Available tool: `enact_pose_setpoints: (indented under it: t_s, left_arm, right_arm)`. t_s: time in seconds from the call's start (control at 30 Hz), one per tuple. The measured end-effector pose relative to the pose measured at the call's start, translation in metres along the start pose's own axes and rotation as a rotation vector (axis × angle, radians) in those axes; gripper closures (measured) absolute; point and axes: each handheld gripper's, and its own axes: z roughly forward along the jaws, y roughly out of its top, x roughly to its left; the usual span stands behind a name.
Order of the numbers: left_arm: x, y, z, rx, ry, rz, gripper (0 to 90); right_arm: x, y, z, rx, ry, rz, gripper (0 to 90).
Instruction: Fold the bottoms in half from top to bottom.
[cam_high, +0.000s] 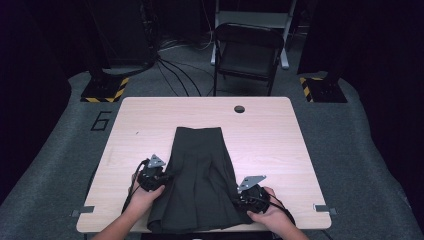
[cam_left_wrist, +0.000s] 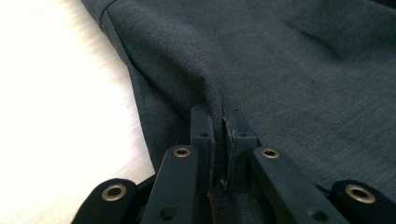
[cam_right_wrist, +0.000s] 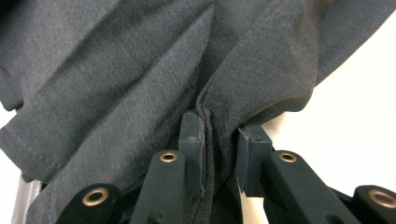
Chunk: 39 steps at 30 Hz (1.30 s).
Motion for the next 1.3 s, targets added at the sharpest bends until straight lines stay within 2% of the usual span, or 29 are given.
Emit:
enact_pose_setpoints:
  t_s: [0.07, 0.1, 0.13, 0.17, 0.23, 0.27, 0.33, 0.37, 0.47, 0.5, 0.57, 0.73, 0.83, 0.93, 1.1, 1.3]
  left_arm:
    - [0.000, 0.000, -0.001, -0.003, -0.009, -0.007, 84.0]
    - [-0.001, -0.001, 0.001, -0.014, 0.001, -0.008, 83.8]
    - [-0.001, -0.001, 0.001, -0.015, 0.002, -0.007, 83.1]
    - [0.000, -0.001, 0.000, -0.008, -0.005, -0.010, 83.1]
    - [0.000, -0.002, 0.001, -0.033, -0.002, -0.038, 79.8]
    - [0.001, -0.001, 0.000, -0.027, -0.011, -0.037, 78.5]
    - [0.000, -0.002, 0.000, -0.051, -0.004, -0.043, 73.3]
    - [0.000, -0.002, -0.001, -0.050, -0.011, -0.043, 70.2]
    - [-0.001, -0.002, -0.001, -0.080, -0.005, -0.041, 61.3]
    - [0.000, -0.002, -0.002, -0.077, -0.016, -0.039, 58.0]
    - [0.000, -0.003, -0.003, -0.081, -0.010, -0.026, 53.0]
    - [0.002, -0.005, -0.004, -0.101, -0.006, -0.040, 45.2]
    - [0.004, -0.007, -0.006, -0.108, -0.003, -0.044, 43.5]
    - [0.006, -0.008, -0.008, -0.113, 0.000, -0.050, 43.2]
    - [0.008, -0.009, -0.008, -0.111, 0.009, -0.049, 43.2]
    - [0.009, -0.012, -0.006, -0.110, 0.016, -0.055, 43.1]
  right_arm:
    - [0.000, 0.000, 0.000, -0.001, -0.005, 0.004, 71.5]
    - [0.000, 0.000, -0.001, 0.000, -0.003, 0.001, 69.5]
    - [0.000, 0.001, -0.003, -0.011, -0.007, 0.021, 63.4]
    - [0.000, 0.001, -0.003, -0.011, -0.007, 0.021, 63.4]
    - [0.000, 0.004, -0.007, -0.039, -0.022, 0.030, 60.5]
    - [-0.001, 0.005, -0.009, -0.053, -0.019, 0.021, 58.4]
    - [0.001, 0.008, -0.013, -0.066, -0.026, 0.036, 55.0]
    - [0.000, 0.010, -0.013, -0.088, -0.042, 0.027, 53.6]
    - [0.001, 0.016, -0.018, -0.084, -0.042, 0.031, 52.6]
    - [0.001, 0.018, -0.019, -0.091, -0.041, 0.030, 52.3]
    - [0.001, 0.023, -0.023, -0.104, -0.044, 0.033, 52.2]
    - [0.000, 0.035, -0.031, -0.134, -0.061, 0.025, 51.3]
    - [-0.002, 0.043, -0.033, -0.162, -0.082, 0.050, 50.4]
    - [-0.009, 0.053, -0.029, -0.189, -0.113, 0.070, 51.4]
    - [-0.023, 0.067, -0.010, -0.223, -0.125, 0.130, 51.3]
    - [-0.037, 0.077, 0.014, -0.198, -0.155, 0.151, 49.9]
